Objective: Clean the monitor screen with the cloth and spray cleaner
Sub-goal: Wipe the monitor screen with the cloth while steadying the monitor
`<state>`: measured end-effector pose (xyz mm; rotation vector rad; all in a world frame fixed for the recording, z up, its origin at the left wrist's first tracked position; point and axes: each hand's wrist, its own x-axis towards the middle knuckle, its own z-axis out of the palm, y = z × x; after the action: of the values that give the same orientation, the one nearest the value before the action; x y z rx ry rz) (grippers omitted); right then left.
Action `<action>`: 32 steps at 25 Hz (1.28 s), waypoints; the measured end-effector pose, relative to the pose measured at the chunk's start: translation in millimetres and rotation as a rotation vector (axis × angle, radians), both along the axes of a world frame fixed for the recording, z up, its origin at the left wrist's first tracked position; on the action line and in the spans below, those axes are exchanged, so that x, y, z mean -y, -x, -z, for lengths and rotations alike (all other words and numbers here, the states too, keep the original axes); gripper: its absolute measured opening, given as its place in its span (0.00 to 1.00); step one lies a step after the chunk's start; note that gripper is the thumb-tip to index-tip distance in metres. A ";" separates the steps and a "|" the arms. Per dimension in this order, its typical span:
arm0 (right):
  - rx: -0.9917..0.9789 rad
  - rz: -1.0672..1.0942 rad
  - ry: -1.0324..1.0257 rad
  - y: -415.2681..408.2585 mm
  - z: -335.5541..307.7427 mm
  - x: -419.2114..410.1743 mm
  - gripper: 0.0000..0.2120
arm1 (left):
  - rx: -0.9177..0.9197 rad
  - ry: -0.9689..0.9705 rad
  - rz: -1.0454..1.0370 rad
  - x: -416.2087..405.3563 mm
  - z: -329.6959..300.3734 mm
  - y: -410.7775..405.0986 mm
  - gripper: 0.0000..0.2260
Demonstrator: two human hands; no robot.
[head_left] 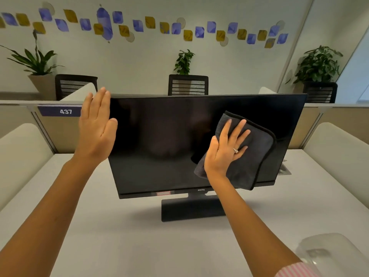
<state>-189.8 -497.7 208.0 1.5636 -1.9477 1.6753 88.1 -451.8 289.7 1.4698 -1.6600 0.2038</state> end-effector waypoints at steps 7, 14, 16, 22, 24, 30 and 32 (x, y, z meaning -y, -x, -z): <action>-0.344 -0.190 0.093 -95.4 16.4 -12.4 0.26 | -0.243 0.004 0.184 7.2 3.8 -9.8 0.24; -0.799 -0.261 0.082 -95.5 72.6 -24.2 0.32 | -0.243 0.024 0.187 8.8 4.0 -10.4 0.24; -0.847 -0.223 0.050 -72.2 83.6 -24.1 0.34 | -0.241 0.025 0.195 10.0 3.9 -10.7 0.24; -0.550 -0.030 -0.066 -7.7 71.6 -19.2 0.36 | -0.251 -0.003 0.244 10.4 4.5 -13.3 0.25; -0.387 0.031 -0.072 2.8 49.9 -12.2 0.35 | -0.262 -0.016 0.269 10.4 3.6 -14.8 0.26; -0.035 0.110 0.033 -0.5 -31.0 9.2 0.32 | -0.423 -0.070 0.436 6.6 0.1 -15.1 0.30; -0.072 0.083 0.061 -16.5 -39.9 8.4 0.31 | -0.609 -0.110 0.504 2.7 -1.7 -14.9 0.32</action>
<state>-173.3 -506.1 247.9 1.4794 -1.8811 1.6081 103.0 -454.5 291.4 0.9981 -1.4763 -0.5671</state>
